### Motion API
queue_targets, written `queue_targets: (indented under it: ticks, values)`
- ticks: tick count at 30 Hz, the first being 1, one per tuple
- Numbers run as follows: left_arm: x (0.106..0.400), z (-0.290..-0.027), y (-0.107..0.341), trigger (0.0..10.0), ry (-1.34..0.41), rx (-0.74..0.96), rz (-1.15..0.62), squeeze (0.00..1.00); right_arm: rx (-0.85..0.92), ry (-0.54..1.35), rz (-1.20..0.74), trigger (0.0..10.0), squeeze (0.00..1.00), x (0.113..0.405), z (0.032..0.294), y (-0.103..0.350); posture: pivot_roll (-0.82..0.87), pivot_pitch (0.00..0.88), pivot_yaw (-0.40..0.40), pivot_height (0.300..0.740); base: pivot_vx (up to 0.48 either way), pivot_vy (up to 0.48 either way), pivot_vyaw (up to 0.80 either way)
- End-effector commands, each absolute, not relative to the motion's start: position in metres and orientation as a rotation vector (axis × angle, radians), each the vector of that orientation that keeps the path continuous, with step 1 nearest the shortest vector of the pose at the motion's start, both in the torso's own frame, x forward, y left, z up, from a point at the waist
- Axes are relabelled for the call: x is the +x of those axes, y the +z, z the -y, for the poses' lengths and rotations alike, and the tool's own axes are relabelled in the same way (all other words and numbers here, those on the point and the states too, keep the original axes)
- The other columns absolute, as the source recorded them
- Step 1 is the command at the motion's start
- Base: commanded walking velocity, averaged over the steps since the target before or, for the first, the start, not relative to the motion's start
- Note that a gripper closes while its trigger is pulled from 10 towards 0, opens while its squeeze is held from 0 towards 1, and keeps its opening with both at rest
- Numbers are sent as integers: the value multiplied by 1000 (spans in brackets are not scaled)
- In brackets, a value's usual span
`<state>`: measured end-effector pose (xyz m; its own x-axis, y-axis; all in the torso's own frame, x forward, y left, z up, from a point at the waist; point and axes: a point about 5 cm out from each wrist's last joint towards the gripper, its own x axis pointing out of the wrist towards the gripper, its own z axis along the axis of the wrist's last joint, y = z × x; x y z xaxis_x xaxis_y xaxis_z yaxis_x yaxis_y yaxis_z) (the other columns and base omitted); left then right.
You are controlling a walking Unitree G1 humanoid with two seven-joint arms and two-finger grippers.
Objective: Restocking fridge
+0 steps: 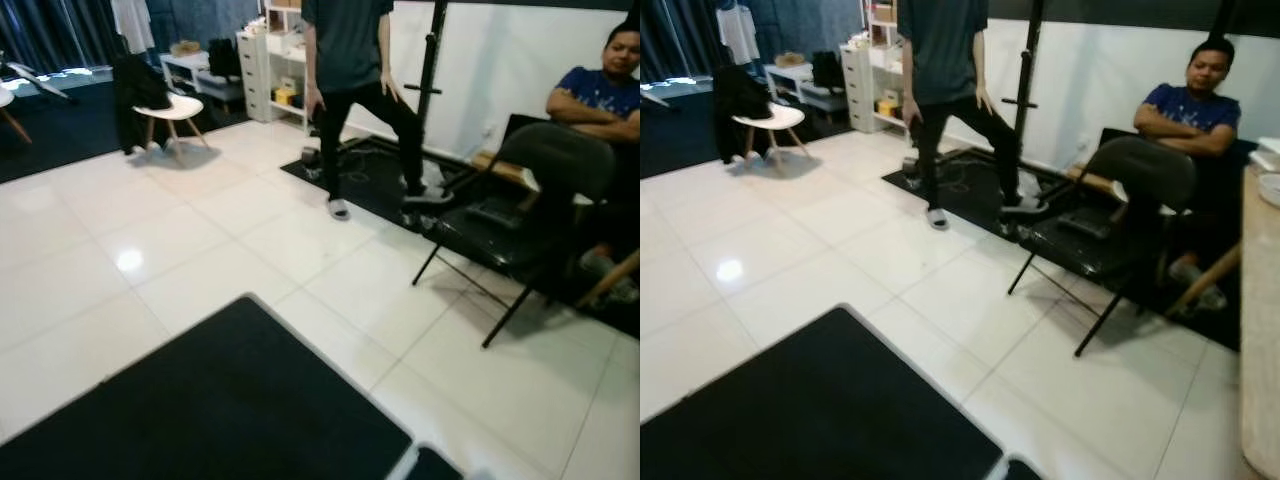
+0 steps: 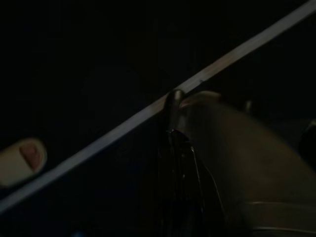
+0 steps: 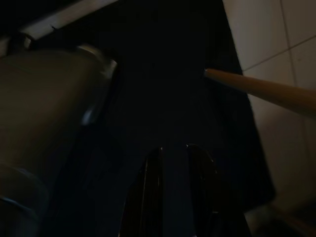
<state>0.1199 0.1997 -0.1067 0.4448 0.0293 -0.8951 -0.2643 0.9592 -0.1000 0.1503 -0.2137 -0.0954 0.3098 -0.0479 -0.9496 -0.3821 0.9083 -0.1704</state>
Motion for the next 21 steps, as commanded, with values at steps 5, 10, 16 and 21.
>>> queue_targets:
  ticks: [5,10,16,21]
  values:
    - [124,-198,-106,10000,177,-237,-1085,0,-414,214,-1244,10000,0,151,220,-94,-83,0,4,740,288,0,-273]
    - [125,-198,-105,10000,176,-237,-1083,0,-414,213,-1245,10000,0,151,220,-94,-81,0,4,740,290,0,0]
    - [125,-198,-105,10000,175,-236,-1084,0,-411,216,-1253,10000,0,151,220,-94,-81,0,4,740,291,0,-239]
    - [126,-197,-105,10000,174,-235,-1082,0,-404,211,-1257,10000,0,150,220,-94,-81,0,4,740,292,0,-788]
